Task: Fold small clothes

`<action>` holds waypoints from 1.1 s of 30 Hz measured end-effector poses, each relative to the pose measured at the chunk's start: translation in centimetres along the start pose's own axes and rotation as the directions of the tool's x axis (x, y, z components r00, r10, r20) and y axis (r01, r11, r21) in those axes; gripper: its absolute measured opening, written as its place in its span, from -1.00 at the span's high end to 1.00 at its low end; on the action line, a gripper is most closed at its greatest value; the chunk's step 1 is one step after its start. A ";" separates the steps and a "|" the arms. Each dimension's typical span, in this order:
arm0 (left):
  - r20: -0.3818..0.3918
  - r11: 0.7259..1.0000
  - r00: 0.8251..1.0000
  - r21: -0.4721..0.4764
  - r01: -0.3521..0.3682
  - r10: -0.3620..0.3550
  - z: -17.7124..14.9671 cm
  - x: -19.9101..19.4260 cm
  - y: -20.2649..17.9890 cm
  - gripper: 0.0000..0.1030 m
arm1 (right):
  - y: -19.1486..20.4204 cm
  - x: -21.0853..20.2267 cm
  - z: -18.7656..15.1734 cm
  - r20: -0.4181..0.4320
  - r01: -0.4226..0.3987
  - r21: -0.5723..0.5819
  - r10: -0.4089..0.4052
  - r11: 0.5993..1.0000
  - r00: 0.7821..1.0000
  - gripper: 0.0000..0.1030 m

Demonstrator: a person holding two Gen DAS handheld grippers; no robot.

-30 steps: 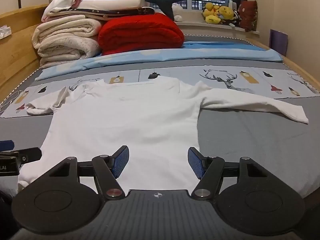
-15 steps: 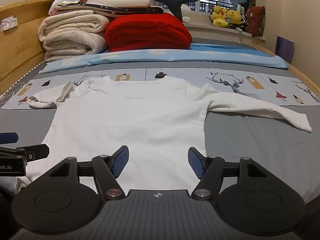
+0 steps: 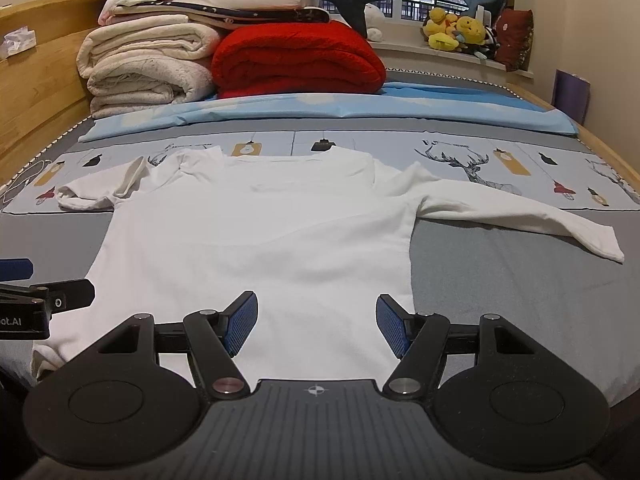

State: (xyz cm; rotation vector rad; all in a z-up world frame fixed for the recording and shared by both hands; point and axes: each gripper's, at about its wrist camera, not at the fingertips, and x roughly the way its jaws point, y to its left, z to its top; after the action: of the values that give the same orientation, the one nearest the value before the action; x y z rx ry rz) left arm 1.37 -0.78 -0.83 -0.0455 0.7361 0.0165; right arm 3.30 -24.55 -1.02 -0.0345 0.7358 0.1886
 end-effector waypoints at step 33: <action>-0.016 1.000 1.000 -0.013 0.003 -0.003 0.0 0.1 0.2 -0.99 | 0.3 0.2 -0.1 -0.011 -0.012 -0.002 0.012 1.000 1.000 -0.29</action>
State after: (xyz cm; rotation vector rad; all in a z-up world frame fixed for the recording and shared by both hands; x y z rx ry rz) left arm 1.40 -0.60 -0.91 -0.0588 0.7517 0.0182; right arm 3.28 -24.28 -1.21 -0.0331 0.7470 0.2009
